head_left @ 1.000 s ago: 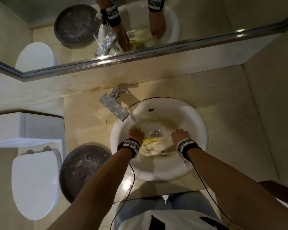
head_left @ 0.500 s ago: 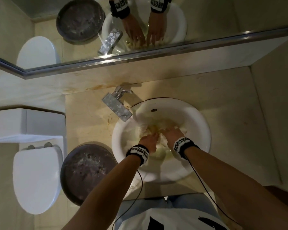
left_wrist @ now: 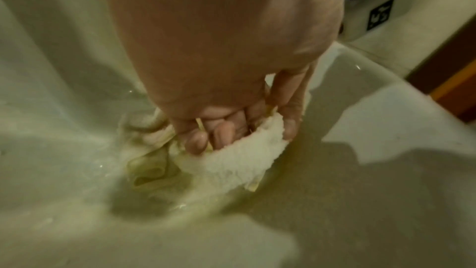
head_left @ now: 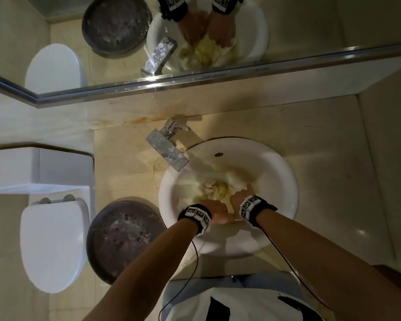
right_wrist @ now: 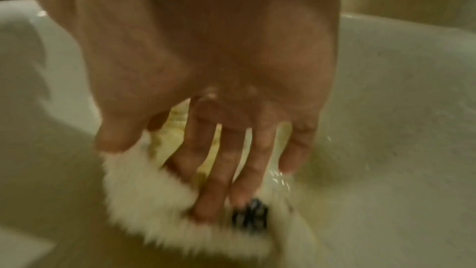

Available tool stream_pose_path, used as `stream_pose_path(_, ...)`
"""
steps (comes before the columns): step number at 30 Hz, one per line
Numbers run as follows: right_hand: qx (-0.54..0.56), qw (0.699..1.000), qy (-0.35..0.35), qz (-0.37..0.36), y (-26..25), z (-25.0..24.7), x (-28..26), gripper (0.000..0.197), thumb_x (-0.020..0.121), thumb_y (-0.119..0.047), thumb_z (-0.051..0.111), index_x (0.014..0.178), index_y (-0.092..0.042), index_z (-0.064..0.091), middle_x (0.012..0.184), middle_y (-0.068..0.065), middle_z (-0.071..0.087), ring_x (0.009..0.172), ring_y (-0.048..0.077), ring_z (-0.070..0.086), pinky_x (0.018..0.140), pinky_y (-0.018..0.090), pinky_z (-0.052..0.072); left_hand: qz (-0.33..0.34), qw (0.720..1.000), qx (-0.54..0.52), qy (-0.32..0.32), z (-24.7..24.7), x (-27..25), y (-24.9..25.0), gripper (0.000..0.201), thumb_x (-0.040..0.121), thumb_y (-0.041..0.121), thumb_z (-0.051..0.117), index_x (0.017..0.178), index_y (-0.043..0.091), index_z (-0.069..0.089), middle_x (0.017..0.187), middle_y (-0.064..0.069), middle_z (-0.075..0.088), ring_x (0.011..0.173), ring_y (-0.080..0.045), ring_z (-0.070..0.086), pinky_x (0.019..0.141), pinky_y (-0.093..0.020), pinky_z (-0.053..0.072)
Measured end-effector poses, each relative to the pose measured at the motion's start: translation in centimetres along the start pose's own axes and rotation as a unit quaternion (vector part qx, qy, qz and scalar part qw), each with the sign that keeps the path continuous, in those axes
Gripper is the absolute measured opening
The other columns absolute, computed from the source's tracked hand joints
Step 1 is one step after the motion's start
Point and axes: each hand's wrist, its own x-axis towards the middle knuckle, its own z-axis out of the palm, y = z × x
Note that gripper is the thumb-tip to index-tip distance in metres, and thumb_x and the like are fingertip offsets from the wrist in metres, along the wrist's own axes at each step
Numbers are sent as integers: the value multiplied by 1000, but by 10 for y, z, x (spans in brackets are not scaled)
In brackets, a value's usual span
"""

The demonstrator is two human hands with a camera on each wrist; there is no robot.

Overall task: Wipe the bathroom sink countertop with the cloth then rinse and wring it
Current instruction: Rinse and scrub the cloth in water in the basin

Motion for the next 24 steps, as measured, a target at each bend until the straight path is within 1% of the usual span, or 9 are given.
stream_pose_path(2,1,999,-47,-10,-2,-10,-7,15,86,-21,68,91,-16,55,93,5,64,107,26,61,120,61,12,-18,999,-37,-10,-5,-1,3,67,88,70,29,110,18,64,114,-6,66,101,-24,60,94,-44,48)
stream_pose_path(6,13,998,-37,-41,7,-18,-9,53,79,-58,72,113,-20,61,121,6,61,121,27,50,113,51,23,-23,999,-11,-30,-10,0,-4,66,86,69,41,124,20,63,131,-6,62,109,-24,58,91,-39,48)
stream_pose_path(9,91,993,-62,-35,20,-18,-9,54,77,-51,79,120,-22,63,123,5,62,111,24,58,101,37,46,-33,999,5,-16,-25,-8,-12,76,79,68,58,139,22,52,140,-2,55,123,-26,56,95,-37,48)
stream_pose_path(11,156,987,-35,-7,32,-23,-9,34,82,-37,79,108,-21,65,116,5,70,94,23,67,87,32,56,-14,997,23,72,-39,-15,-19,50,85,39,65,130,18,56,127,-5,63,109,-27,63,84,-32,52)
stream_pose_path(12,200,979,-8,20,39,-27,-8,30,88,-27,72,115,-17,65,119,8,68,98,27,67,85,32,54,-6,988,18,151,-45,-19,-21,40,87,23,62,126,17,55,120,-6,64,104,-28,63,80,-32,51)
stream_pose_path(14,254,959,89,85,52,-34,-4,37,93,-14,59,130,-12,59,125,14,64,109,33,63,86,36,51,-19,948,-20,318,-51,-19,-24,40,84,3,54,122,13,51,118,-8,57,100,-28,59,74,-33,49)
stream_pose_path(17,229,929,261,131,59,-34,2,57,82,2,58,137,-6,47,119,18,62,106,35,62,87,41,52,-50,897,-69,435,-50,-17,-18,45,74,-8,54,114,10,48,111,-7,48,89,-24,54,66,-29,46)
stream_pose_path(21,192,930,285,131,38,-23,4,61,74,8,58,132,-7,47,121,17,54,107,35,58,88,43,50,7,933,-11,361,-31,-8,-6,45,81,-3,52,123,11,50,120,-8,55,107,-28,56,80,-36,49)
stream_pose_path(24,230,952,191,67,25,-4,6,61,83,2,60,140,-14,43,144,12,40,113,33,58,84,39,52,1,971,75,228,-9,3,-6,46,89,2,52,133,15,48,125,-7,57,115,-28,57,93,-37,44)
